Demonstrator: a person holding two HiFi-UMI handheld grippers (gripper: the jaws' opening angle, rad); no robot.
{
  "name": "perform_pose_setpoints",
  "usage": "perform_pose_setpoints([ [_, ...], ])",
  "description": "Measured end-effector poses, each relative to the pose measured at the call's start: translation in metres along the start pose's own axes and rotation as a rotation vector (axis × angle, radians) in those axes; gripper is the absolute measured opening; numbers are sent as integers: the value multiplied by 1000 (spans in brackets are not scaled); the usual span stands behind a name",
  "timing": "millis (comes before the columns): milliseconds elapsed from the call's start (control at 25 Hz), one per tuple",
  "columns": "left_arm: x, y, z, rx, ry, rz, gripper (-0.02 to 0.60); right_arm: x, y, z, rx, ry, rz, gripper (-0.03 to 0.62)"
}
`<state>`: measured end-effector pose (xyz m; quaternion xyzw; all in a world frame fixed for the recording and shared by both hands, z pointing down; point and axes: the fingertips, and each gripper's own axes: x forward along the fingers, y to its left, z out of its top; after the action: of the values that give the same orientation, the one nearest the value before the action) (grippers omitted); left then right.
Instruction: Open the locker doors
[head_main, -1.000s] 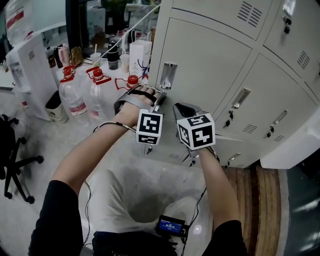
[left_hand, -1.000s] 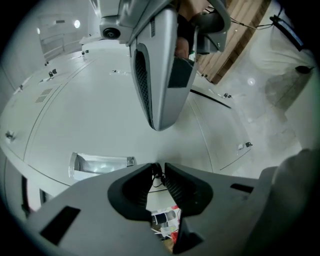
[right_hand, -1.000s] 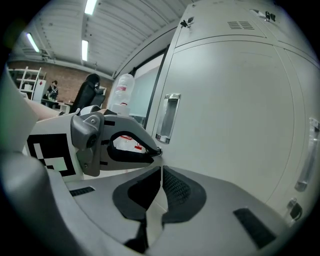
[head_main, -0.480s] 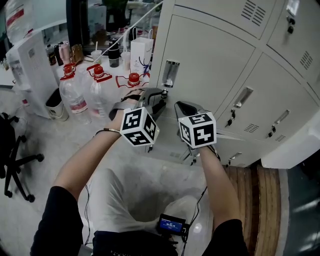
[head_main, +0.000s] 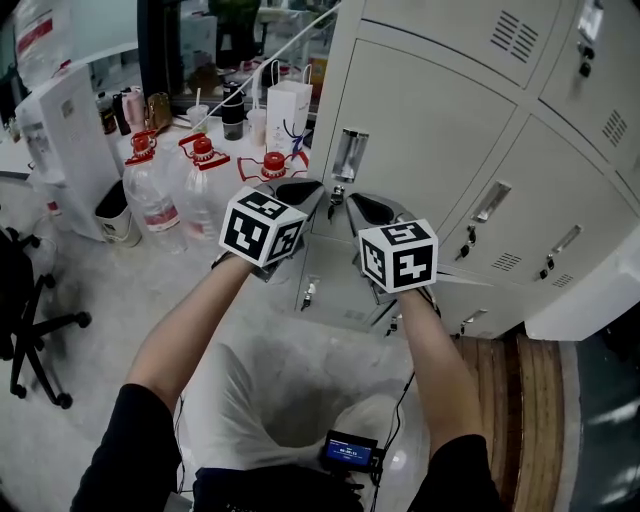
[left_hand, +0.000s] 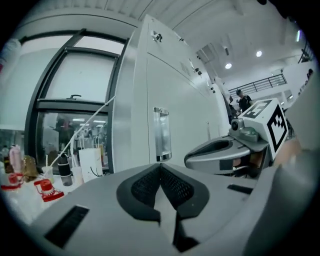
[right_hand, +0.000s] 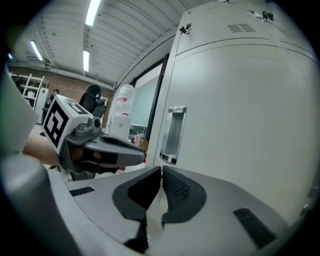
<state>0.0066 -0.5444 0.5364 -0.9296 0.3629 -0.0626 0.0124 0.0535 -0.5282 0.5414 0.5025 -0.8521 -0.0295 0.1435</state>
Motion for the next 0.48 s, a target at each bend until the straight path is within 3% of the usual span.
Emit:
perform_pose_setpoints([
  [200,1,2,2,-38,-5,-9,18,8,4,23,50,-61,24,37],
  [480,-4,2,4,-8,-3,-11,20,20,2,51,91,-115,18,38],
])
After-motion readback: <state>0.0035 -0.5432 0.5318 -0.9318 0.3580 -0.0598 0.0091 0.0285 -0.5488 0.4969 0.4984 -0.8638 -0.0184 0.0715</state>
